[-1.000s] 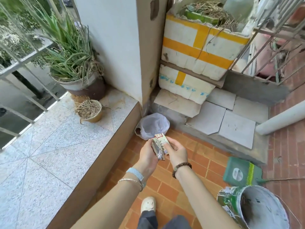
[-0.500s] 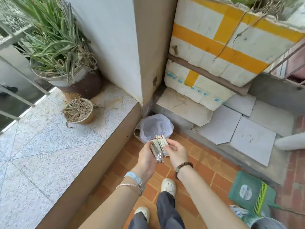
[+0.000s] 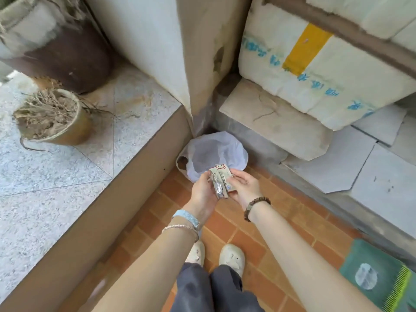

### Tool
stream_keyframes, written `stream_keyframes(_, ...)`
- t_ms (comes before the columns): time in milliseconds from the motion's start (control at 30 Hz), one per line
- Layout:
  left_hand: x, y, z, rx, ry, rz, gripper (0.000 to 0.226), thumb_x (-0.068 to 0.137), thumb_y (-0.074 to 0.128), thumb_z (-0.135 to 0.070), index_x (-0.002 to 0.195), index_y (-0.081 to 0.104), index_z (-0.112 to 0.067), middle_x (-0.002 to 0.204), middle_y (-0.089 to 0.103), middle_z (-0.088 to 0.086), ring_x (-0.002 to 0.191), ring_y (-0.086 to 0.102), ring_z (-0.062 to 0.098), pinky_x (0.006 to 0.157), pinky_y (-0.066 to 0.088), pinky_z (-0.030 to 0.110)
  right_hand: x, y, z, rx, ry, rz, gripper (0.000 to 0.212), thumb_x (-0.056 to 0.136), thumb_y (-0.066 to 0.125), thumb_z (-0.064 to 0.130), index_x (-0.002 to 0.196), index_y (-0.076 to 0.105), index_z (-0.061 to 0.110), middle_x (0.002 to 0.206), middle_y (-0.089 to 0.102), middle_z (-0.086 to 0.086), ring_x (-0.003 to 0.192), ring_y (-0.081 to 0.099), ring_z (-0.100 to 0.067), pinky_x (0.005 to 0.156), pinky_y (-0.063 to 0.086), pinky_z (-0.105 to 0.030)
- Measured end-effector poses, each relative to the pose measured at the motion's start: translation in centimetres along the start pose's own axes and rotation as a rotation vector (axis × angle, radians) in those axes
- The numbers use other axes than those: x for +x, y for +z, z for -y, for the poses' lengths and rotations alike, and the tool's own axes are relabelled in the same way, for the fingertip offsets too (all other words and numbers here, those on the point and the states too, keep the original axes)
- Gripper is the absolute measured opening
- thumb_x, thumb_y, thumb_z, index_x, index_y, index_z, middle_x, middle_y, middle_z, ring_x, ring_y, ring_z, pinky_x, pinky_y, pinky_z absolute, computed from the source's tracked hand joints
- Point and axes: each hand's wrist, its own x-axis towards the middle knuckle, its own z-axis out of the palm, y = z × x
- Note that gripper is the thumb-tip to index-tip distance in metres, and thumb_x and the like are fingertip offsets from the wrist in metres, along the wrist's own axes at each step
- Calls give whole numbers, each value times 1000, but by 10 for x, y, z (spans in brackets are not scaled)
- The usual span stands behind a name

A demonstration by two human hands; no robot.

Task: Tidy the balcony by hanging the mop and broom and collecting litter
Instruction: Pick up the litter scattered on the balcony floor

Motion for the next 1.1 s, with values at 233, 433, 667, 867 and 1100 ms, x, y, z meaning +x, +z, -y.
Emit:
stream_keyframes(233,135,-32,35,7,-28,47,30,102,33,-18,99,59,-3,95,66,13,85,64,26,79,52,42,120,13,-81,-42,-12,15,30,87,56,-9,98,67,16,111,69,-13,101,68,-28,86,56,-43)
stream_keyframes(433,240,-45,57,-29,-48,65,40,102,30,-24,122,54,1,113,61,18,102,59,31,80,50,44,220,20,-132,-82,-61,11,39,84,53,-16,117,64,3,118,67,-17,109,65,-32,96,51,-48)
stream_keyframes(667,314,-47,61,-139,-63,102,39,102,27,-24,103,54,4,98,59,21,92,58,33,85,47,43,292,30,-163,-78,-32,-18,44,85,54,-13,126,57,2,123,63,-22,111,63,-34,98,50,-49)
stream_keyframes(867,334,-49,57,-240,-63,105,52,101,33,-40,138,30,-4,137,37,35,132,39,46,105,39,54,312,44,-155,164,45,-3,19,96,52,12,114,57,12,105,59,-15,88,60,-23,86,50,-38)
stream_keyframes(1100,335,-52,48,-217,-75,111,69,98,32,-53,150,11,-12,150,19,36,135,33,50,110,34,58,313,36,-145,363,159,49,26,101,42,33,122,48,19,110,51,-11,107,55,-29,96,45,-40)
